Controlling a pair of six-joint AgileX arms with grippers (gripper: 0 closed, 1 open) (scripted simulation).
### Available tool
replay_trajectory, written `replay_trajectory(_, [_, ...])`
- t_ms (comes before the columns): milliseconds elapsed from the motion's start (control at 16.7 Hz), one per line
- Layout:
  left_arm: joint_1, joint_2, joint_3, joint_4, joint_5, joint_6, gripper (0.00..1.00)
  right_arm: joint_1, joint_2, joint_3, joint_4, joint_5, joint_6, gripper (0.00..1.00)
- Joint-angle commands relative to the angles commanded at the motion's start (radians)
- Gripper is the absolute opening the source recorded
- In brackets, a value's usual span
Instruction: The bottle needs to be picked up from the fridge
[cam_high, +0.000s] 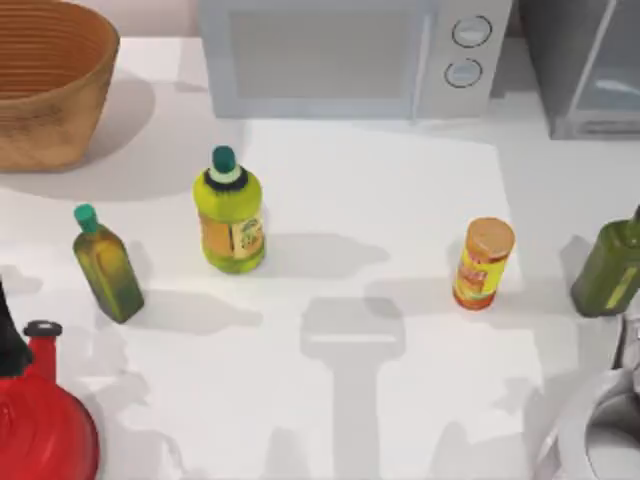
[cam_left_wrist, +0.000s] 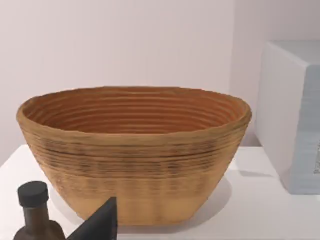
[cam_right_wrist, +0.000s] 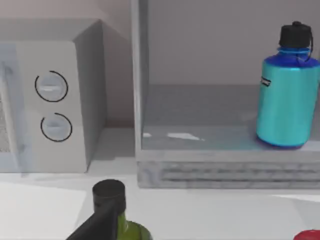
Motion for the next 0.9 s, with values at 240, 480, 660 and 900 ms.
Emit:
replay_trajectory(240, [0.000, 0.000, 0.000, 0.000, 0.000, 0.000, 1.00, -0.014, 0.028, 0.013, 0.031, -0.014, 0.001, 1.00])
replay_trajectory(480, [0.000, 0.000, 0.000, 0.000, 0.000, 0.000, 1.00, -0.077, 0.209, 0.069, 0.219, -0.083, 0.005, 1.00])
replay_trajectory(660, [0.000, 0.000, 0.000, 0.000, 0.000, 0.000, 1.00, -0.146, 0.452, 0.108, 0.451, -0.156, 0.012, 1.00])
replay_trajectory(900, [0.000, 0.000, 0.000, 0.000, 0.000, 0.000, 1.00, -0.253, 0.877, 0.135, 0.797, -0.261, 0.024, 1.00])
